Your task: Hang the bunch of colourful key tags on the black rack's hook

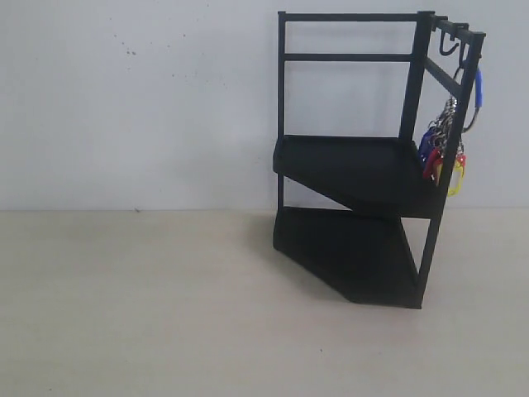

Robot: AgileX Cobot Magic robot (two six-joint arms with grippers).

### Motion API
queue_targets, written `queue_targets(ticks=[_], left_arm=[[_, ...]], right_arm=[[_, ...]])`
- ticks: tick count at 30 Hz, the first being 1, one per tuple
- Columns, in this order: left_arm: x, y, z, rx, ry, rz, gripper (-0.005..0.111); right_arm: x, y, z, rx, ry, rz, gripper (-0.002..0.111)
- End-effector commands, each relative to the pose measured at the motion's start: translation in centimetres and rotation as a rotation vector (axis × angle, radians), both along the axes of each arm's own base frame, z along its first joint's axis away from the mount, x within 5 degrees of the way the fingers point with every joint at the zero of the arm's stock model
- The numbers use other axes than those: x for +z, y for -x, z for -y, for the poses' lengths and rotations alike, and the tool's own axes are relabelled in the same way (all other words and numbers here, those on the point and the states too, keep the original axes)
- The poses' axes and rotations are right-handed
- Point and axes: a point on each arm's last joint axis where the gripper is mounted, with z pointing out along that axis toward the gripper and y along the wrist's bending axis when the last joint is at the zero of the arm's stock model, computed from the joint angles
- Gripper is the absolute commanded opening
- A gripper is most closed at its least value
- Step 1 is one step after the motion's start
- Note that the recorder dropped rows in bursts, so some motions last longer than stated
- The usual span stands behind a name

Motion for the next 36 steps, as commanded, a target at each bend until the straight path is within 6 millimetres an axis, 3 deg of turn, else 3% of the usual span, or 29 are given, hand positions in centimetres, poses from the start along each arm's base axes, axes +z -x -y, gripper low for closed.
queue_targets(ticks=[1,15,18,21,22,25,30,36], left_arm=[[0.2,0.0,0.0,0.004,0.007,0.011,0.004],[0.2,0.0,0.0,0.004,0.007,0.011,0.004],[0.2,0.0,0.0,0.004,0.007,0.011,0.004],[0.2,0.0,0.0,0.004,0.007,0.011,0.004],[0.2,0.0,0.0,0.004,0.007,0.011,0.004],[0.2,0.0,0.0,0.004,0.007,0.011,0.004],[0.2,0.0,0.0,0.004,0.007,0.011,0.004],[0.2,0.0,0.0,0.004,0.007,0.011,0.004]], right_arm=[[0.0,0.1,0.0,-0.002,-0.004,0.003,0.000],[0.3,0.3,-0.8,0.055,0.010,0.034,0.000],[2.4,2.2,-0.9,0.048,-0.017,0.216,0.000],[3.7,6.2,-0.7,0.021,-0.020,0.471,0.000],[3.0,7.9,-0.6,0.012,-0.016,0.579,0.000],[-0.2,9.5,-0.5,0.002,-0.014,0.664,0.000],[-7.2,9.4,-0.3,-0.022,-0.011,0.704,0.000],[-10.7,8.9,-0.2,-0.037,-0.006,0.692,0.000]])
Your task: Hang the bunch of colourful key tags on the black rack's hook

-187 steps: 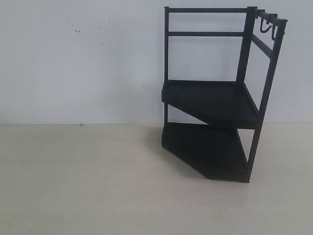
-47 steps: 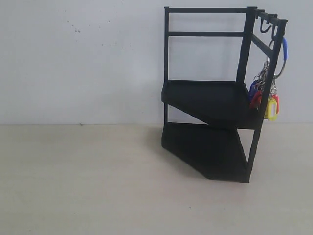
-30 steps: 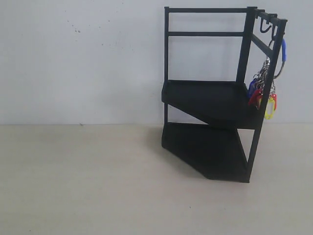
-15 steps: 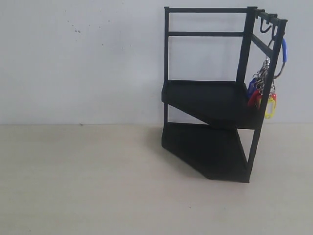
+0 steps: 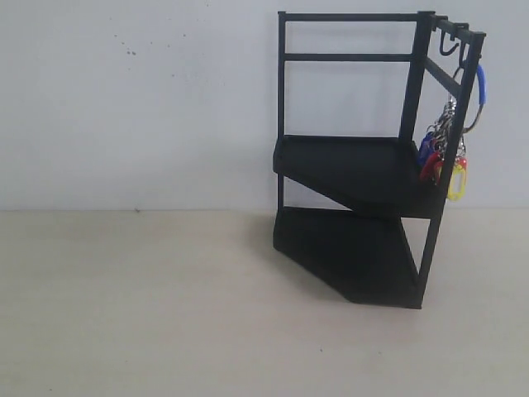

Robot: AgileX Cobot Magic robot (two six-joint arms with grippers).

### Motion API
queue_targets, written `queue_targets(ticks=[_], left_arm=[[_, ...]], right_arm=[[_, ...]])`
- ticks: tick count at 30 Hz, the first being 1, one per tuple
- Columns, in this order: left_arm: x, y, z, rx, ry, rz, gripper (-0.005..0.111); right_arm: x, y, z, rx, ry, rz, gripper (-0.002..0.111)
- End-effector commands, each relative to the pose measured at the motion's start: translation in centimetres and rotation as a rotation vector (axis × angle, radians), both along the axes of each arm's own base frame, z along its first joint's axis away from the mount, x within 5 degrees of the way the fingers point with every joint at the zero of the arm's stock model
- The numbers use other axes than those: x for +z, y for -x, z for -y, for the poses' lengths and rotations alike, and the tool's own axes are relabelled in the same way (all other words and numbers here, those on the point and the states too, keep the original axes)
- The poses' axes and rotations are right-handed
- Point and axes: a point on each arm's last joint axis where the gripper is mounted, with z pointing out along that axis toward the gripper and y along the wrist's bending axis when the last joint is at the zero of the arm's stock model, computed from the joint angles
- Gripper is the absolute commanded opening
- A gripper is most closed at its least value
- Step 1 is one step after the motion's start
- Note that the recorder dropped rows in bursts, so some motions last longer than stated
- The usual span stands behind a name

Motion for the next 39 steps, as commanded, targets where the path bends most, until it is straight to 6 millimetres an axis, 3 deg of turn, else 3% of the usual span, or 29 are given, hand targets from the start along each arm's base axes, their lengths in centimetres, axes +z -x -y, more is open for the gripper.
queue_targets(ticks=[1,17,21,39], left_arm=[[0.2,0.0,0.0,0.004,0.007,0.011,0.004],[0.2,0.0,0.0,0.004,0.007,0.011,0.004],[0.2,0.0,0.0,0.004,0.007,0.011,0.004],[0.2,0.0,0.0,0.004,0.007,0.011,0.004]], right_arm=[[-1.3,-0.1,0.1,-0.013,0.002,0.035,0.000],[-2.6,0.8,-0.1,0.009,-0.050,-0.083,0.000],[-3.6,1.0,-0.2,0.015,-0.063,-0.192,0.000],[-3.7,1.0,-0.2,0.016,-0.014,-0.197,0.000]])
